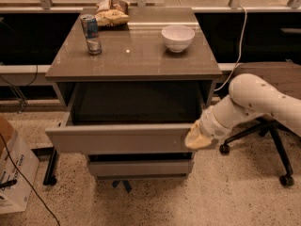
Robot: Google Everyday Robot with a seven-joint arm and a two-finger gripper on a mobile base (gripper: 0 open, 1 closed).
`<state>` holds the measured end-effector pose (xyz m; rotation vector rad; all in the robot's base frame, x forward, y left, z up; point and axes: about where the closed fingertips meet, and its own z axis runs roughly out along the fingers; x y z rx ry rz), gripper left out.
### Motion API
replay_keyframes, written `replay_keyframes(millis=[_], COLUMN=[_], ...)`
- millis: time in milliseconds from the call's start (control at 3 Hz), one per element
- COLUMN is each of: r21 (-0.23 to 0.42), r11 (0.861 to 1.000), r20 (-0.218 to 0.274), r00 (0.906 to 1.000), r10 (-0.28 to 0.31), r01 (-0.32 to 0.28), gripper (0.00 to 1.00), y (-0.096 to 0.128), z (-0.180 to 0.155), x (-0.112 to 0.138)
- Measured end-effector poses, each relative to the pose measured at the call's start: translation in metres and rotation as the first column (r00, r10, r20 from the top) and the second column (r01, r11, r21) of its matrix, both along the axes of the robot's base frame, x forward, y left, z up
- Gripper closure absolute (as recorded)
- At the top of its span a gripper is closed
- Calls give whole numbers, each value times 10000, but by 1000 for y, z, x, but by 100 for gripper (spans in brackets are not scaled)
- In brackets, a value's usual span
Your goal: Close top drawer
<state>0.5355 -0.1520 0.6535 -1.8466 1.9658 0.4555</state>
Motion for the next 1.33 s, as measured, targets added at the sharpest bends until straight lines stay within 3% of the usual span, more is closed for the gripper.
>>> replay_keyframes(millis=[333, 667, 1333], r21=[21, 66, 41], r11=[10000, 9980, 9996], r20=[101, 789, 1440], r00=[9999, 9950, 9892], r10=[76, 618, 261], r01=[-76, -625, -270], gripper=[100, 100, 100], y=[4, 30, 34], z=[-1, -5, -1], x=[5, 56, 70])
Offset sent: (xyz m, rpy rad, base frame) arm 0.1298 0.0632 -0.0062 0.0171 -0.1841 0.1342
